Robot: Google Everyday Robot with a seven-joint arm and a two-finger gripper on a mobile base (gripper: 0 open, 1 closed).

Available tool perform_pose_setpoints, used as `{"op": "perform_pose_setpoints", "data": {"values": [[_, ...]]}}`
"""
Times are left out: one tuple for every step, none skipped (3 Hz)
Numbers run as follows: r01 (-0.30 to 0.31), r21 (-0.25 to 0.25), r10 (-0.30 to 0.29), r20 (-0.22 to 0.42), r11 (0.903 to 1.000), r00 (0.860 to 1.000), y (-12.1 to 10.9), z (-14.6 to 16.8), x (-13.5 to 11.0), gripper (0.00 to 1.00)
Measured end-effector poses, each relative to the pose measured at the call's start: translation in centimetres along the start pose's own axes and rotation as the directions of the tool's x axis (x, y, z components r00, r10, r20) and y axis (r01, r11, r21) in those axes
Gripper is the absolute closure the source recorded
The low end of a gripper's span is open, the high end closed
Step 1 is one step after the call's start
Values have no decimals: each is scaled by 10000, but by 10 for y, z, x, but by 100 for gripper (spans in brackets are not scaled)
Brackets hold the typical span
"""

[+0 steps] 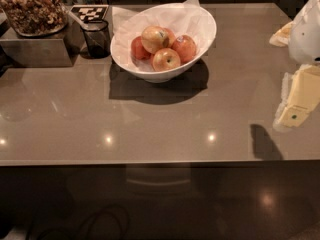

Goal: Pick apple from white bowl

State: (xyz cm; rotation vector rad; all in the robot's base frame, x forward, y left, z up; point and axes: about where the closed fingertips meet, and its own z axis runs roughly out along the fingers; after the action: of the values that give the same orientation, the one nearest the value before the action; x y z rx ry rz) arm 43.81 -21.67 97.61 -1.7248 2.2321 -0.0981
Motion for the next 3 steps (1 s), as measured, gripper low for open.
{"op": "perform_pose_setpoints", "data": {"values": [[-2,2,2,2,10000,10000,0,0,0,0],[-684,564,646,668,9961,9957,-7,-5,-2,0],[-2086,1274,1752,2331,9697,9565,-16,-18,5,0]]}}
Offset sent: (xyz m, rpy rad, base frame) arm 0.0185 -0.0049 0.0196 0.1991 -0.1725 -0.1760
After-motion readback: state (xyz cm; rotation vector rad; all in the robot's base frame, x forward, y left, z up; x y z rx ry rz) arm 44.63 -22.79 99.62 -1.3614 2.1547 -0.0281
